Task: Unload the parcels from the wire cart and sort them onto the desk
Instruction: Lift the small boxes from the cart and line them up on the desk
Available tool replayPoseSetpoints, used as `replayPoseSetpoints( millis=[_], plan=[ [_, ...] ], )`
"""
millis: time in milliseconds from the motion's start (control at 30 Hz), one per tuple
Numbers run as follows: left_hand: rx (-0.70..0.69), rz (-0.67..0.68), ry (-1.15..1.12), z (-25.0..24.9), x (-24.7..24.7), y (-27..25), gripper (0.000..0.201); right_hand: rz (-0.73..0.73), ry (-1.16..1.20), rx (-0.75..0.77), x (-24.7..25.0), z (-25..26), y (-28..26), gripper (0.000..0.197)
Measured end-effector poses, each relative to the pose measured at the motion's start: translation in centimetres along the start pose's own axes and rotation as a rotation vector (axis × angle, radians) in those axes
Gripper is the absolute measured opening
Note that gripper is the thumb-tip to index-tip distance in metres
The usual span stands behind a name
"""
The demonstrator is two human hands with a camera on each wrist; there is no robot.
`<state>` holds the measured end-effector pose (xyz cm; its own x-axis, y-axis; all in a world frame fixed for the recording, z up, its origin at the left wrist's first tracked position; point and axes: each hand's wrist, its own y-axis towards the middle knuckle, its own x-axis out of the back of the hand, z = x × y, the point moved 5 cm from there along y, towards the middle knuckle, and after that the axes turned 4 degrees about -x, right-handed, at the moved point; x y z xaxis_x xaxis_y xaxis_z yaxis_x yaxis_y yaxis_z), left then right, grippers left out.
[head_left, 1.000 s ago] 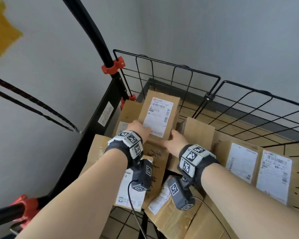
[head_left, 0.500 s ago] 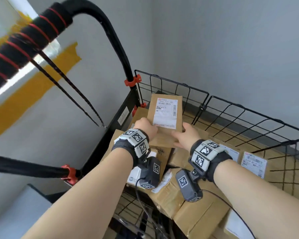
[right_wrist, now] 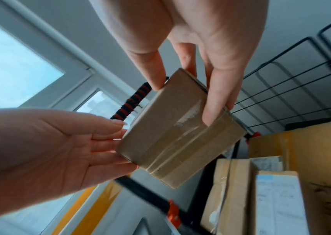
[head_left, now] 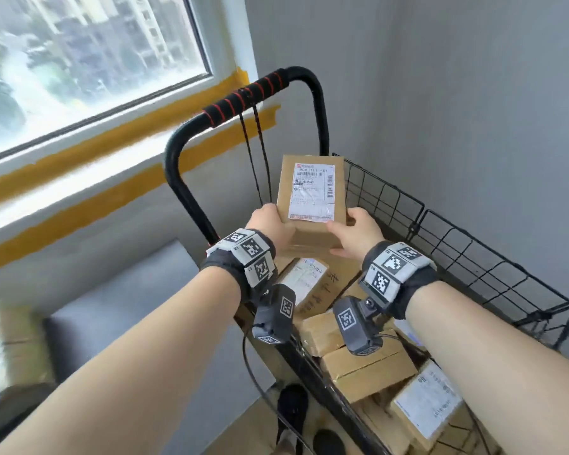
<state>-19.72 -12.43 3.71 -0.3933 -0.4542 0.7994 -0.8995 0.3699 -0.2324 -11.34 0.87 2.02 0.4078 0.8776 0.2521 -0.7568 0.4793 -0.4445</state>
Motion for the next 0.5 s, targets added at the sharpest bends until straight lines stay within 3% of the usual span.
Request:
replayPoseSetpoints(
  millis=[267, 500],
  plan=[
    [0.203, -0.14, -0.08, 8.8, 5.9, -9.5, 0.032, 0.206, -0.214, 0.116, -8.9, 1.7, -6.0, 0.042],
    [0.384, -0.194, -0.119, 19.9, 9.4, -16.0, 0.03, 0.383, -0.308, 0.071, -21.1, 0.5, -9.8, 0.043]
  ],
)
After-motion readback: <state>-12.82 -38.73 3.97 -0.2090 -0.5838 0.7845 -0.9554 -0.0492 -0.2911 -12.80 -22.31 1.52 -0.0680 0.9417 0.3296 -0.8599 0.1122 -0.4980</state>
